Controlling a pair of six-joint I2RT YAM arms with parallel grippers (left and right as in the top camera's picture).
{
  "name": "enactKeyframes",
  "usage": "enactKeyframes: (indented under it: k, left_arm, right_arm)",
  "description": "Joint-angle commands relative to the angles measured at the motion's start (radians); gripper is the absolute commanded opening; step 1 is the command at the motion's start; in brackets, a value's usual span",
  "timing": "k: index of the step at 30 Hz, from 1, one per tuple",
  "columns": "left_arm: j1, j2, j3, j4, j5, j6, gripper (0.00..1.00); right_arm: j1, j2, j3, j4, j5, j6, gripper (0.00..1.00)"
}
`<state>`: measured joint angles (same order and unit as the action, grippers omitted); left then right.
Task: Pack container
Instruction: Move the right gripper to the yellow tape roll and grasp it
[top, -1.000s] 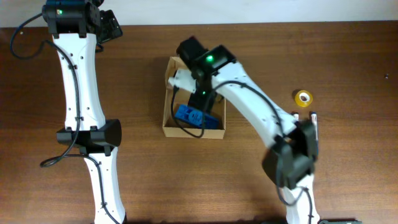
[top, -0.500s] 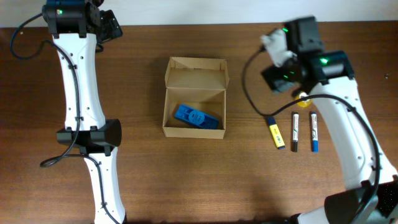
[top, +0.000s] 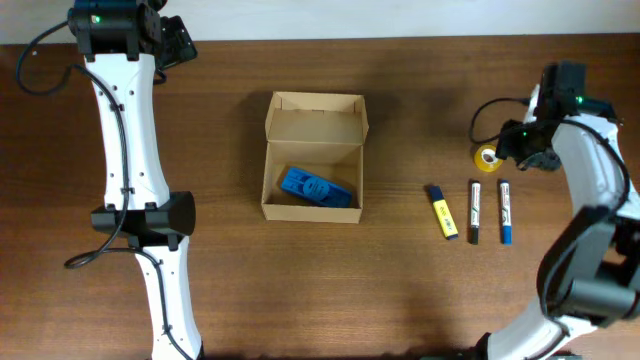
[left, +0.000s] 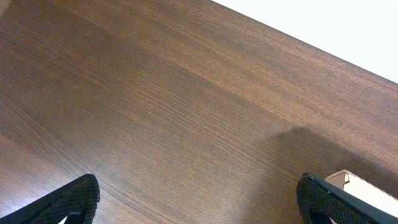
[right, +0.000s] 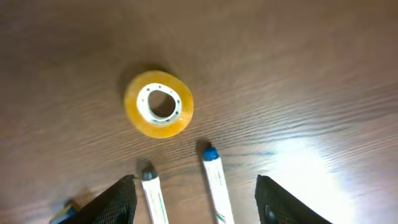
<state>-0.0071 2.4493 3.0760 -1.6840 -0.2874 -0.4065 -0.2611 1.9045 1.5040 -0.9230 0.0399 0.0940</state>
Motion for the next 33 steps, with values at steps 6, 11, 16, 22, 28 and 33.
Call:
enactKeyframes:
  k: [6,11,16,22,28,33]
  left_arm:
    - [0.003,-0.038,-0.005,-0.003,0.001,0.016,1.00]
    - [0.003,-0.038,-0.005,-0.003,0.001,0.016,1.00]
    - [0.003,-0.038,-0.005,-0.003,0.001,0.016,1.00]
    - [0.003,-0.038,-0.005,-0.003,0.001,0.016,1.00]
    - [0.003,-0.038,-0.005,-0.003,0.001,0.016,1.00]
    - [0.003,-0.038,-0.005,-0.003,0.001,0.016,1.00]
  right_arm:
    - [-0.010,0.100,0.001,0.061,-0.092,0.129,0.61]
    - [-0.021,0.124,0.001,0.108,-0.104,0.159,0.62]
    - [-0.052,0.156,0.000,0.117,-0.122,0.193,0.61]
    - [-0.076,0.183,0.000,0.116,-0.134,0.200,0.61]
    - [-0.074,0.184,0.000,0.124,-0.134,0.200,0.61]
    - [-0.074,0.198,0.000,0.122,-0.134,0.200,0.61]
